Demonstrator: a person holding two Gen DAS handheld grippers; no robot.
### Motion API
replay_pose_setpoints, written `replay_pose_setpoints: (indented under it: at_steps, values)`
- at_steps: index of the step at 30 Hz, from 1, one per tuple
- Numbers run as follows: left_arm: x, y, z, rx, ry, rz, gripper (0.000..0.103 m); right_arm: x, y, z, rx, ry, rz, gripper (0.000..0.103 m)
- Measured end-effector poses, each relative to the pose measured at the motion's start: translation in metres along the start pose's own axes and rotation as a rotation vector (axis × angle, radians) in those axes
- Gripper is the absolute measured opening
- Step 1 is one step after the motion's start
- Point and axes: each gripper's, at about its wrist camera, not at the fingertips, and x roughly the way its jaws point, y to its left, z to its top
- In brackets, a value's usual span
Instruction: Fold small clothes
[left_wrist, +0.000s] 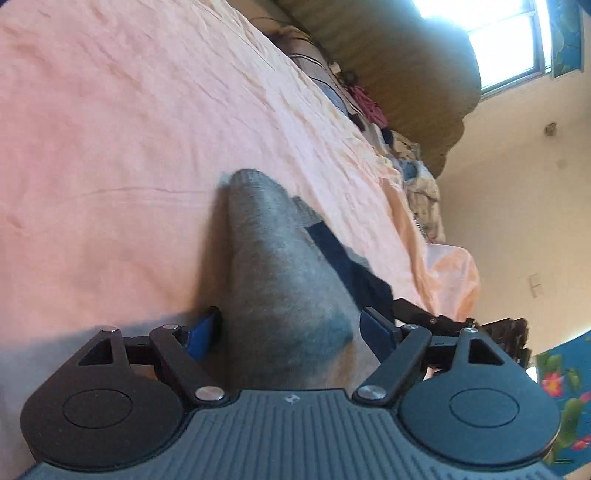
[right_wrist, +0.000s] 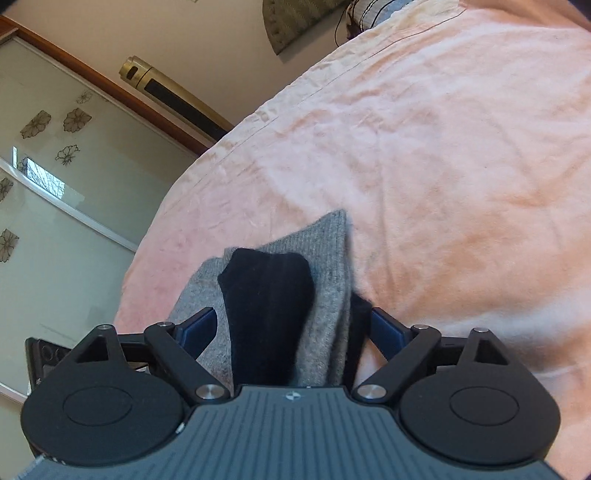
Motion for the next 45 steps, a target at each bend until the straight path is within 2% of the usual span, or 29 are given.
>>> replay_pose_setpoints:
  at_steps: [1, 2, 3, 4, 5, 7, 9, 12, 15, 17, 19, 20, 21, 22, 24, 25, 26, 29, 31, 32, 33, 34, 36, 38, 40, 41, 43, 44, 45]
  values:
    - [0.005, 0.000, 0.001, 0.003, 0.008, -0.002, 0.075, 0.002, 0.001, -0.001, -0.008, -0.009, 0.001, 0.085]
    - [0.010, -0.002, 0.002, 0.012, 0.015, 0.019, 0.056, 0.005, 0.002, -0.003, -0.020, -0.010, -0.006, 0.074]
    - [0.015, -0.002, 0.004, 0.021, 0.028, 0.050, 0.037, 0.007, 0.004, -0.005, -0.030, -0.009, -0.021, 0.059]
    - [0.017, -0.001, 0.004, 0.022, 0.031, 0.055, 0.035, 0.010, 0.005, -0.006, -0.029, 0.007, -0.027, 0.048]
    - [0.015, 0.000, 0.003, 0.027, 0.025, 0.051, 0.033, 0.012, 0.003, -0.008, -0.017, 0.034, -0.011, 0.031]
    - [0.010, -0.003, 0.000, 0.056, 0.006, 0.065, 0.030, 0.010, 0.007, -0.010, -0.018, 0.024, 0.003, 0.030]
    - [0.000, -0.003, 0.003, 0.052, -0.011, 0.047, 0.028, 0.008, 0.017, -0.010, -0.025, 0.007, 0.032, 0.029]
    - [-0.020, -0.008, 0.019, 0.103, -0.047, 0.047, 0.028, 0.015, 0.040, -0.002, -0.042, -0.013, 0.082, 0.029]
    - [-0.039, -0.011, 0.050, 0.153, -0.119, 0.108, 0.028, 0.035, 0.062, 0.012, -0.041, -0.029, 0.130, 0.028]
    - [-0.045, -0.007, 0.069, 0.175, -0.136, 0.137, 0.029, 0.056, 0.073, 0.020, -0.013, -0.042, 0.145, 0.028]
    - [-0.046, 0.004, 0.080, 0.190, -0.118, 0.208, 0.034, 0.075, 0.077, 0.021, 0.020, -0.033, 0.122, 0.036]
    - [-0.050, 0.012, 0.078, 0.158, -0.119, 0.256, 0.032, 0.081, 0.078, 0.018, 0.028, -0.024, 0.091, 0.044]
    - [-0.056, 0.019, 0.074, 0.132, -0.121, 0.272, 0.033, 0.083, 0.079, 0.014, 0.035, -0.016, 0.071, 0.052]
    - [-0.064, 0.025, 0.064, 0.119, -0.128, 0.244, 0.036, 0.080, 0.080, 0.008, 0.034, -0.007, 0.065, 0.055]
    - [-0.080, 0.033, 0.039, 0.107, -0.124, 0.184, 0.054, 0.062, 0.078, -0.011, 0.010, 0.008, 0.079, 0.068]
    - [-0.089, 0.037, 0.024, 0.095, -0.114, 0.163, 0.059, 0.052, 0.076, -0.020, 0.005, 0.010, 0.084, 0.070]
    - [-0.094, 0.041, 0.009, 0.089, -0.101, 0.148, 0.062, 0.038, 0.072, -0.034, 0.009, 0.019, 0.098, 0.070]
    - [-0.097, 0.042, -0.034, 0.096, -0.070, 0.093, 0.062, 0.013, 0.063, -0.075, 0.027, 0.070, 0.125, 0.070]
    - [-0.094, 0.036, -0.050, 0.109, -0.064, 0.071, 0.061, 0.008, 0.066, -0.097, 0.003, 0.103, 0.122, 0.068]
    - [-0.090, 0.032, -0.054, 0.125, -0.063, 0.073, 0.059, 0.009, 0.070, -0.107, -0.030, 0.118, 0.114, 0.056]
    - [-0.086, 0.027, -0.056, 0.153, -0.055, 0.092, 0.035, 0.013, 0.075, -0.114, -0.061, 0.145, 0.092, 0.036]
    - [-0.082, 0.025, -0.056, 0.169, -0.032, 0.123, 0.021, 0.016, 0.080, -0.120, -0.098, 0.156, 0.076, 0.022]
    - [-0.087, 0.026, -0.053, 0.152, -0.019, 0.127, 0.015, 0.012, 0.087, -0.127, -0.133, 0.157, 0.086, 0.022]
    - [-0.097, 0.025, -0.050, 0.193, -0.029, 0.150, 0.015, 0.002, 0.091, -0.131, -0.159, 0.142, 0.088, 0.021]
    - [-0.104, 0.026, -0.057, 0.251, -0.036, 0.220, 0.015, 0.000, 0.087, -0.136, -0.170, 0.145, 0.054, 0.021]
    - [-0.105, 0.023, -0.062, 0.285, -0.053, 0.249, 0.018, -0.001, 0.082, -0.136, -0.151, 0.132, 0.065, 0.017]
    - [-0.112, 0.006, -0.078, 0.394, -0.116, 0.316, 0.019, -0.003, 0.072, -0.132, -0.069, 0.133, 0.112, 0.026]
    - [-0.114, -0.006, -0.087, 0.462, -0.142, 0.363, 0.029, -0.007, 0.072, -0.127, -0.049, 0.126, 0.111, 0.036]
    - [-0.116, -0.019, -0.102, 0.558, -0.174, 0.425, 0.043, -0.013, 0.074, -0.121, -0.042, 0.093, 0.115, 0.053]
